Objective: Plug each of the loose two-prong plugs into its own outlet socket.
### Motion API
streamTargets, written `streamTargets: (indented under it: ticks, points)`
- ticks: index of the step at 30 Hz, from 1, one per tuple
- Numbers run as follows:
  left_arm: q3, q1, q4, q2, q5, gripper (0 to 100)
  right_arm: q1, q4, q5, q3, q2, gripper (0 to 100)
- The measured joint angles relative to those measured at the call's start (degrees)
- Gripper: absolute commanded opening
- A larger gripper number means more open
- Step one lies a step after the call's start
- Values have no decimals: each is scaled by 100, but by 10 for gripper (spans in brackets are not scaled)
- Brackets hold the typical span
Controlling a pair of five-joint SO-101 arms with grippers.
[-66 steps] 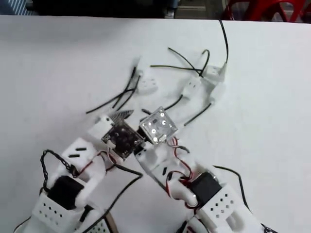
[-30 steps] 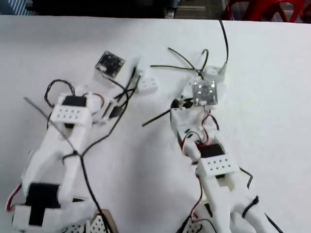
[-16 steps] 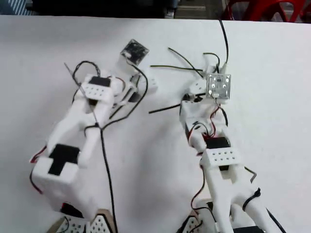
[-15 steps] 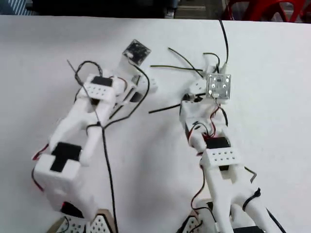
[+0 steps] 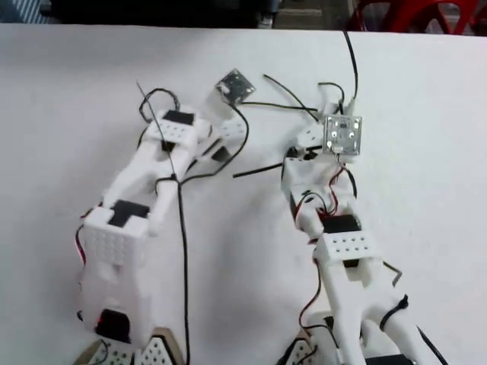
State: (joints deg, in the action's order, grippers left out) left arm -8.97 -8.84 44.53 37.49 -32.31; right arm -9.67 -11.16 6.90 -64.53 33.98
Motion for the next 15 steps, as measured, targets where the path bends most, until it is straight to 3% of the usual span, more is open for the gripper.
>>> streamTargets:
  ticks: [4,11,15]
  points:
    - [-105,-79,158,149,-53,181,0,0,0,0,0,18]
    - [-360,-255,923,132,-1275,96,0,0,0,0,0,18]
    - [-378,-264,1187,105,-1521,91,0,0,0,0,0,18]
